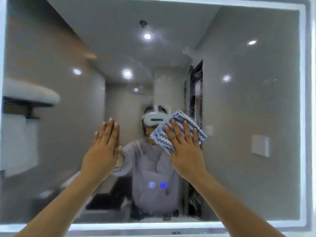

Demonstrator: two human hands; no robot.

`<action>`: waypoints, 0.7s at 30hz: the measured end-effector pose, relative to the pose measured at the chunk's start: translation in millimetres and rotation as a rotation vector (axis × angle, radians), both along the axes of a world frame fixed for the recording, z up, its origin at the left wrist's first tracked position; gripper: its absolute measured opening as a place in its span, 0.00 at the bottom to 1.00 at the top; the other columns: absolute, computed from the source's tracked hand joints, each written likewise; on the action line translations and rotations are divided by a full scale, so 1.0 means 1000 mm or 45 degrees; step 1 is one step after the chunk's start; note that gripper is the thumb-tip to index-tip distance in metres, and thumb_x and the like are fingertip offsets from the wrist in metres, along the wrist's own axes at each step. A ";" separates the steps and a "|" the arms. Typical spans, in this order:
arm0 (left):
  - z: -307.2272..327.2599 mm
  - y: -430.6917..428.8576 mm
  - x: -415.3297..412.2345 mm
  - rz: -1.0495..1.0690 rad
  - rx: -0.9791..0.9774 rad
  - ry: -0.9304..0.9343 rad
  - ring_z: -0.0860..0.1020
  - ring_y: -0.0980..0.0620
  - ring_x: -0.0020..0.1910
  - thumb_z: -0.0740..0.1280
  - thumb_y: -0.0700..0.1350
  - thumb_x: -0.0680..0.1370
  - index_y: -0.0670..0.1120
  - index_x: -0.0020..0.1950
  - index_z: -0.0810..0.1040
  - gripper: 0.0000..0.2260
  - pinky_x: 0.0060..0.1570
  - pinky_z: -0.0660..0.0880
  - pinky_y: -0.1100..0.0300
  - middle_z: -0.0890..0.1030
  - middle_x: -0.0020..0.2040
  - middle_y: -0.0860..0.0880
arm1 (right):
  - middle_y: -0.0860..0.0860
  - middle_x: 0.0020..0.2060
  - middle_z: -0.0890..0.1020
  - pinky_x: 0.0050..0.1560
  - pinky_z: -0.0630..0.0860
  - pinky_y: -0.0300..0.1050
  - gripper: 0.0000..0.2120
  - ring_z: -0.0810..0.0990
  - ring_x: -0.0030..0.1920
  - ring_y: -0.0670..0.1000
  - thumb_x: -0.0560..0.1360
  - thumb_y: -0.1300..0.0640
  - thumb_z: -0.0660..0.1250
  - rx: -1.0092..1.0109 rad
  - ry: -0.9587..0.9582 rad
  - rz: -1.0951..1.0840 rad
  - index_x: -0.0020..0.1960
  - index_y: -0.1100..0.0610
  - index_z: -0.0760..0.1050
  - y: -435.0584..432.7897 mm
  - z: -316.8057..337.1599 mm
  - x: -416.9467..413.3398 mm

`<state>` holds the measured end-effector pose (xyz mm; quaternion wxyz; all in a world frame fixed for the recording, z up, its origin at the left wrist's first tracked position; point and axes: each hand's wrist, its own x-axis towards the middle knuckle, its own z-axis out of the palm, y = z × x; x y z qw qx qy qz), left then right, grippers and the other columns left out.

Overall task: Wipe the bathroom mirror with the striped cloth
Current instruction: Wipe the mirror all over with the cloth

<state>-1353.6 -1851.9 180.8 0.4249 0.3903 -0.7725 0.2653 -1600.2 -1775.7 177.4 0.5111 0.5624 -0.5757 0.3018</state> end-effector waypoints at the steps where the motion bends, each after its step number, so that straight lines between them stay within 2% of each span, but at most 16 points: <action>1: 0.001 0.001 0.000 -0.004 -0.002 0.007 0.53 0.37 0.74 0.46 0.51 0.75 0.35 0.73 0.56 0.30 0.70 0.58 0.43 0.55 0.75 0.37 | 0.51 0.75 0.62 0.72 0.50 0.61 0.29 0.56 0.75 0.61 0.75 0.50 0.60 -0.005 -0.032 -0.011 0.75 0.51 0.60 -0.001 -0.001 0.004; 2: 0.001 0.002 0.000 -0.014 -0.003 0.017 0.53 0.37 0.75 0.45 0.52 0.75 0.35 0.74 0.56 0.31 0.71 0.57 0.44 0.54 0.75 0.37 | 0.51 0.75 0.60 0.72 0.50 0.62 0.29 0.56 0.75 0.61 0.75 0.50 0.58 -0.010 -0.063 -0.015 0.75 0.51 0.60 -0.002 -0.004 0.008; 4: 0.000 0.000 -0.001 -0.013 0.030 0.013 0.46 0.41 0.76 0.43 0.53 0.75 0.38 0.75 0.49 0.31 0.73 0.49 0.48 0.47 0.76 0.40 | 0.50 0.75 0.61 0.72 0.51 0.63 0.30 0.56 0.75 0.61 0.73 0.51 0.56 0.026 -0.031 -0.003 0.75 0.50 0.59 -0.006 -0.018 0.019; 6: -0.002 -0.005 -0.001 -0.022 0.067 0.010 0.40 0.44 0.76 0.43 0.53 0.77 0.41 0.74 0.41 0.29 0.74 0.43 0.50 0.40 0.76 0.43 | 0.48 0.75 0.61 0.72 0.52 0.63 0.31 0.57 0.75 0.60 0.72 0.51 0.56 0.154 0.154 0.019 0.75 0.48 0.60 -0.010 -0.046 0.035; 10: -0.005 -0.008 0.000 -0.062 0.051 0.037 0.36 0.47 0.75 0.51 0.48 0.81 0.44 0.73 0.36 0.28 0.75 0.42 0.51 0.35 0.74 0.47 | 0.43 0.74 0.64 0.71 0.52 0.58 0.32 0.61 0.74 0.54 0.69 0.48 0.58 0.503 0.605 0.050 0.74 0.44 0.61 -0.014 -0.102 0.064; 13: -0.005 -0.010 -0.001 -0.078 0.070 0.041 0.33 0.50 0.73 0.52 0.49 0.81 0.45 0.72 0.33 0.29 0.75 0.42 0.51 0.32 0.73 0.48 | 0.41 0.72 0.66 0.71 0.53 0.55 0.30 0.62 0.74 0.50 0.70 0.49 0.57 0.578 0.786 0.062 0.72 0.42 0.64 -0.013 -0.094 0.062; 15: -0.005 -0.011 0.000 -0.067 0.087 0.021 0.33 0.49 0.73 0.50 0.49 0.82 0.45 0.72 0.32 0.29 0.75 0.41 0.51 0.32 0.73 0.47 | 0.43 0.72 0.68 0.72 0.55 0.57 0.28 0.64 0.73 0.52 0.71 0.51 0.55 0.454 0.700 0.015 0.71 0.42 0.66 -0.014 -0.067 0.057; 17: -0.006 -0.011 0.000 -0.067 0.104 0.010 0.32 0.48 0.74 0.49 0.50 0.82 0.45 0.73 0.32 0.29 0.74 0.39 0.52 0.31 0.74 0.47 | 0.46 0.72 0.68 0.72 0.58 0.61 0.27 0.65 0.72 0.56 0.72 0.52 0.57 0.280 0.410 -0.014 0.71 0.45 0.67 -0.016 -0.031 0.056; 19: -0.007 -0.011 0.000 -0.076 0.102 0.011 0.33 0.47 0.74 0.49 0.51 0.81 0.45 0.72 0.32 0.30 0.74 0.39 0.52 0.31 0.73 0.47 | 0.47 0.74 0.65 0.73 0.54 0.62 0.27 0.61 0.74 0.57 0.74 0.51 0.58 0.182 0.169 0.033 0.74 0.47 0.64 -0.018 -0.007 0.061; 21: -0.006 -0.011 0.000 -0.083 0.088 0.014 0.34 0.47 0.74 0.48 0.52 0.81 0.45 0.73 0.32 0.30 0.75 0.40 0.51 0.31 0.74 0.47 | 0.48 0.75 0.60 0.73 0.47 0.62 0.28 0.54 0.76 0.58 0.76 0.50 0.56 0.190 0.086 0.071 0.76 0.49 0.59 -0.022 -0.005 0.068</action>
